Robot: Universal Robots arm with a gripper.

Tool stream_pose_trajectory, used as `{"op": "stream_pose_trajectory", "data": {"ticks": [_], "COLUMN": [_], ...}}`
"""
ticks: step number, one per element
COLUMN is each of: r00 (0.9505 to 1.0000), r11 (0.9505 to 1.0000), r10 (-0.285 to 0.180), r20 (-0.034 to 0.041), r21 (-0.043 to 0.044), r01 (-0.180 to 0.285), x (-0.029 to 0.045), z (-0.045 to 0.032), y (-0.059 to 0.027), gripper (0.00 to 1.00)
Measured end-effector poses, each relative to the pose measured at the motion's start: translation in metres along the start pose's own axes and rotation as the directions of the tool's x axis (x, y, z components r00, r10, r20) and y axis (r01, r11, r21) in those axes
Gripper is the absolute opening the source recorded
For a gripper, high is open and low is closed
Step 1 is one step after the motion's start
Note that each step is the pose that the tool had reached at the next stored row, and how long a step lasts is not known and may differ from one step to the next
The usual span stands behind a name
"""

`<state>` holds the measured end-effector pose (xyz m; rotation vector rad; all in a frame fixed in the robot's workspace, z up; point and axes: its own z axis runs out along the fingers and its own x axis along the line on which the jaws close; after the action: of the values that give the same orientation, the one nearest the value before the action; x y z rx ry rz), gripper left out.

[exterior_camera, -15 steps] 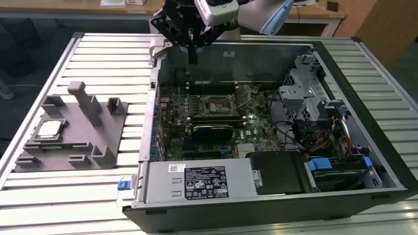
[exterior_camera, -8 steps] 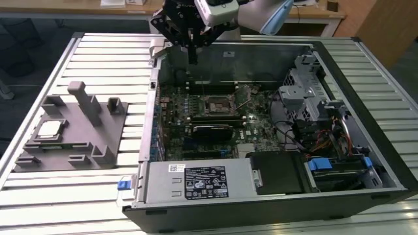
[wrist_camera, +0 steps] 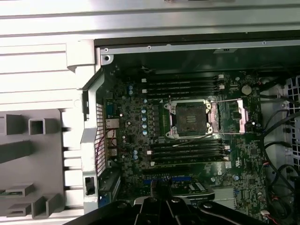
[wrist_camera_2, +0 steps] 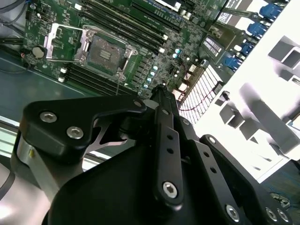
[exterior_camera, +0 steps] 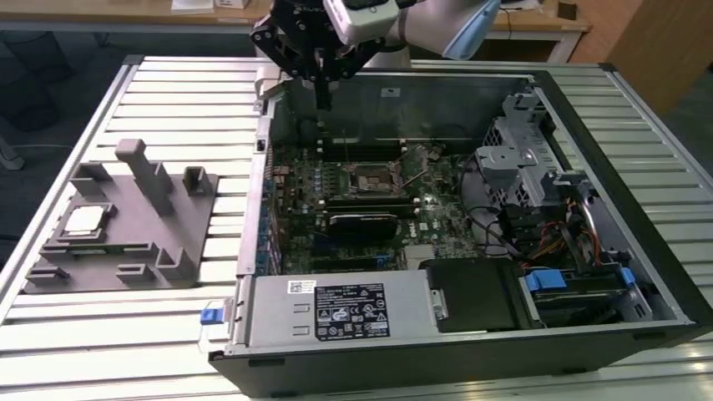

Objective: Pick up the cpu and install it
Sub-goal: 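Reach for the cpu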

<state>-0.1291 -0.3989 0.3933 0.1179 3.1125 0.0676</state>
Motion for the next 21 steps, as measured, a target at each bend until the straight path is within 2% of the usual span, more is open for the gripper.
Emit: {"op": "stream_pose_trajectory", "data": {"ticks": [11,21], "r00": [1.0,1.0], "r11": [1.0,1.0], "r10": [0.0,0.0], "r20": [0.0006,0.0007], "r21": [-0.0002,-0.0006], "r01": [0.0,0.0], "x": [0.0159,0.0241], "z": [-0.0004,-0.0006], "y": [-0.0012,-0.0018], "gripper": [0.11,0.11]}}
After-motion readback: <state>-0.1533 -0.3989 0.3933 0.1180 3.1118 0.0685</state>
